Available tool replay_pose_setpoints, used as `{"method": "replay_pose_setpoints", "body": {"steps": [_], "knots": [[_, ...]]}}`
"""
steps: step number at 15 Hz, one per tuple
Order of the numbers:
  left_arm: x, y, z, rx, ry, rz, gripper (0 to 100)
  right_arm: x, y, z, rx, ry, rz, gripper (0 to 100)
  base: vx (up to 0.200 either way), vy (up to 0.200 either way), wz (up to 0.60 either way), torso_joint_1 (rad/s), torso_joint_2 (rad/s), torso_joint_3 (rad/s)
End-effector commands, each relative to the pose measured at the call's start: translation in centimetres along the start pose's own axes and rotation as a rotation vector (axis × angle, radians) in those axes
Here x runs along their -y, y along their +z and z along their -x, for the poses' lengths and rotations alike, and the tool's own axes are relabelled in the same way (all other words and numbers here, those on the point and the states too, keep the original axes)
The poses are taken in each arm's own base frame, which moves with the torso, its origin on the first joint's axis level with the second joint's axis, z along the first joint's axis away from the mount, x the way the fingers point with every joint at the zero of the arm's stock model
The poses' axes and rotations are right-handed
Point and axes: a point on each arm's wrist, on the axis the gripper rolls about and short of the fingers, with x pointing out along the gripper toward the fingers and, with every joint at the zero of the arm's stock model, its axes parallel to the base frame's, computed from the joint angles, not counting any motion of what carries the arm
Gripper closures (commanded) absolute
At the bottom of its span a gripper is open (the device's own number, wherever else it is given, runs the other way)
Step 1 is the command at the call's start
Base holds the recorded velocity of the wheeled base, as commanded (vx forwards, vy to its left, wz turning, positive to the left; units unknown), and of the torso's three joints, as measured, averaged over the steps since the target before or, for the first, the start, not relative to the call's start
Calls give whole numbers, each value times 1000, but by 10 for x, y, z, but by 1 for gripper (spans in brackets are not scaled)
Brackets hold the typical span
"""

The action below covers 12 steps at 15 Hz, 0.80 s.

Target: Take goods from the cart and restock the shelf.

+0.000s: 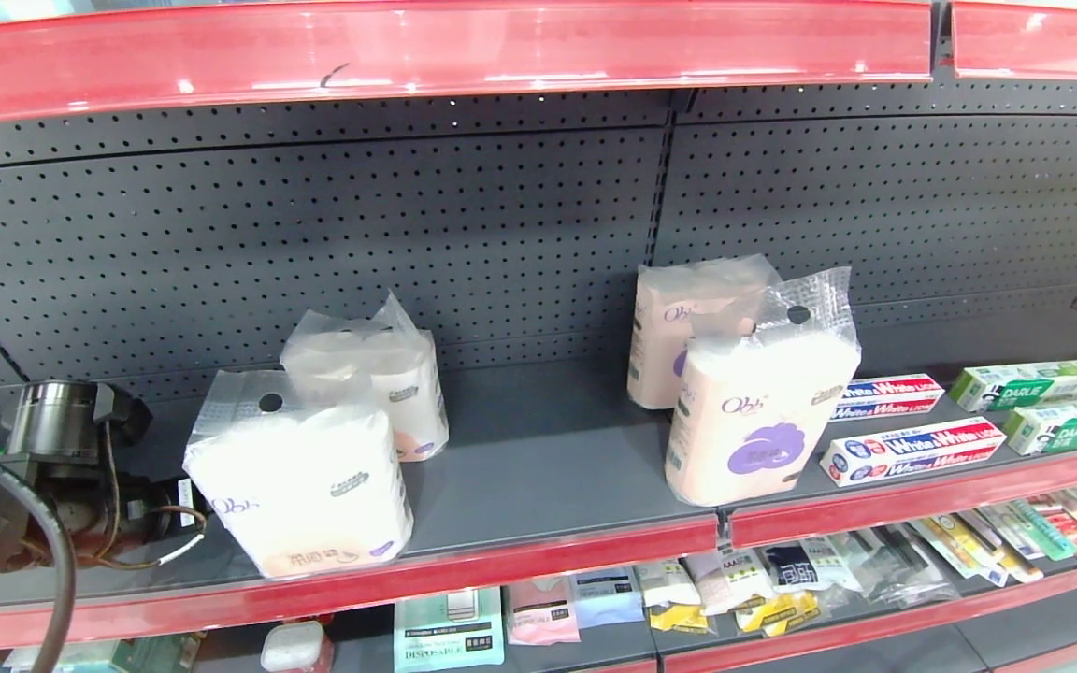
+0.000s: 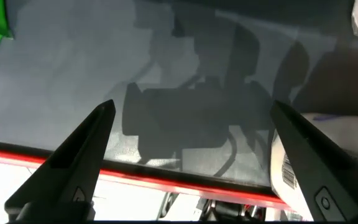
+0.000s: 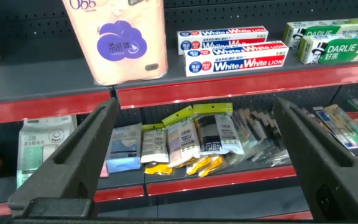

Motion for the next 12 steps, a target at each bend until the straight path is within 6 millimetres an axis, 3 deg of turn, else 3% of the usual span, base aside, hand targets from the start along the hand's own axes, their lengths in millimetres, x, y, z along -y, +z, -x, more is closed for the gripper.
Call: {"method": "replay_pose_setpoints", "body": {"steps": [1, 5, 12], "knots": [[3, -1, -3, -9, -8, -10, 0, 0, 0, 0, -2, 0, 0, 0, 0, 0, 0, 0, 0, 0], [17, -1, -3, -4, -38, -47, 0, 0, 0, 0, -2, 0, 0, 0, 0, 0, 0, 0, 0, 0], [19, 0, -3, 0, -44, -51, 0, 0, 0, 0, -2, 0, 0, 0, 0, 0, 0, 0, 0, 0]]}}
